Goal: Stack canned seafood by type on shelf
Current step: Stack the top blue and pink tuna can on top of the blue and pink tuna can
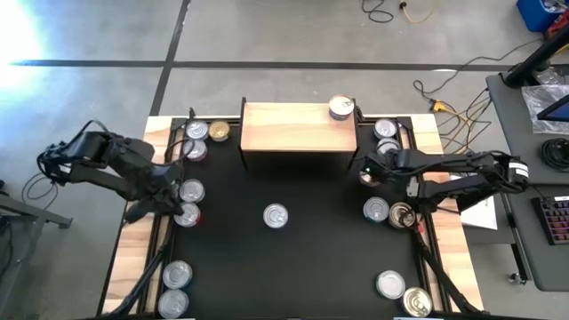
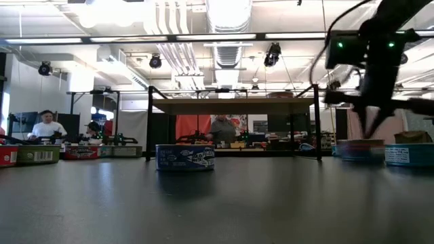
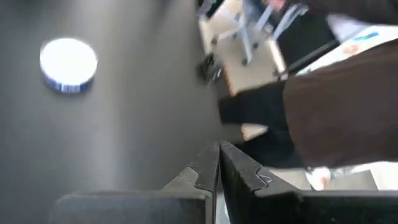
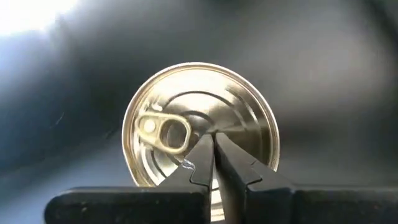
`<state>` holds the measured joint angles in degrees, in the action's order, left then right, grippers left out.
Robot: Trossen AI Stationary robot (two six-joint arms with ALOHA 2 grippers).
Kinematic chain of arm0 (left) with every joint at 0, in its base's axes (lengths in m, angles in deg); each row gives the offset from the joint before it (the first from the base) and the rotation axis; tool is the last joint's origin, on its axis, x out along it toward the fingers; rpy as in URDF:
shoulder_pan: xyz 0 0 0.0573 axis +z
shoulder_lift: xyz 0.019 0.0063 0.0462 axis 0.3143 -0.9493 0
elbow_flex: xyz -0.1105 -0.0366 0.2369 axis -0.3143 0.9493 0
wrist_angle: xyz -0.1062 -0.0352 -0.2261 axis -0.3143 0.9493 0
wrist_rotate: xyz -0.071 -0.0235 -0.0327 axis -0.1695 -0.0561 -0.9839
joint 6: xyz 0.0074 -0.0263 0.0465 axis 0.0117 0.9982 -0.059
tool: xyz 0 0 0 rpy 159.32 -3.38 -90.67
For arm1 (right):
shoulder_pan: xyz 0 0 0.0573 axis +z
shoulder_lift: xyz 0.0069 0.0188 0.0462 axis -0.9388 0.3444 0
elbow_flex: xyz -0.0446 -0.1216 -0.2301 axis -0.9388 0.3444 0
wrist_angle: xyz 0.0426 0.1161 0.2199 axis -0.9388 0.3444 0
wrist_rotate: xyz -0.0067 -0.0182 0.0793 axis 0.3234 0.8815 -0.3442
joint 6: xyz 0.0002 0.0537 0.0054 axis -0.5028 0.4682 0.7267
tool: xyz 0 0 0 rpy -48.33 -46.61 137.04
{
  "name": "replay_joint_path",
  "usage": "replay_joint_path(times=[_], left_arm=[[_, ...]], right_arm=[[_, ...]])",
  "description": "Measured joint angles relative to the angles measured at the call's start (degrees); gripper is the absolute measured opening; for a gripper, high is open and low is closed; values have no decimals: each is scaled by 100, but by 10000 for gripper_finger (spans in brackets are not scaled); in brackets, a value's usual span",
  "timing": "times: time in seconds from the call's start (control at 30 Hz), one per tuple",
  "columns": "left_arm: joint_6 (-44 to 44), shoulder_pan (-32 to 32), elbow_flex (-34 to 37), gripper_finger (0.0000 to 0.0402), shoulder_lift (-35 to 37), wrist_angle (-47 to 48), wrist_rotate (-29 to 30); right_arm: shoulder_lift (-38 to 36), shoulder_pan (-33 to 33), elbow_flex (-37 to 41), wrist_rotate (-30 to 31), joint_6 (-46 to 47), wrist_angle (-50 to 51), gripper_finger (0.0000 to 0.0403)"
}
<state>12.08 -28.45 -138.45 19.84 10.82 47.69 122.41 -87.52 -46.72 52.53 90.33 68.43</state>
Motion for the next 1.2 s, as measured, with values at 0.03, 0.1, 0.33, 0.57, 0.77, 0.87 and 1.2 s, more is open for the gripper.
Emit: replay_joint_path(times=[0.03,0.1,0.33,0.57,0.77,0.87,1.2], left_arm=[[11,0,2,0,-2,280,77],[123,1,98,0,-4,720,432],[1126,-66,634,0,28,968,1141],[1457,-154,1078,0,52,843,1237],[2826,-522,1251,0,-3,379,1246],[3062,-827,1423,0,-111,-364,1601],[3064,-1472,2400,0,-851,-3786,2023]], right_arm=[[74,79,-22,-143,-118,-111,9],[224,303,-134,-412,-258,-174,9],[1178,1508,-739,-684,-146,-292,9],[2572,2670,-1564,-1079,-221,-283,9],[3376,3589,-2827,-727,-472,-281,9],[3758,3903,-3437,-722,-975,-244,9],[4354,5307,-5357,934,-1067,124,9]])
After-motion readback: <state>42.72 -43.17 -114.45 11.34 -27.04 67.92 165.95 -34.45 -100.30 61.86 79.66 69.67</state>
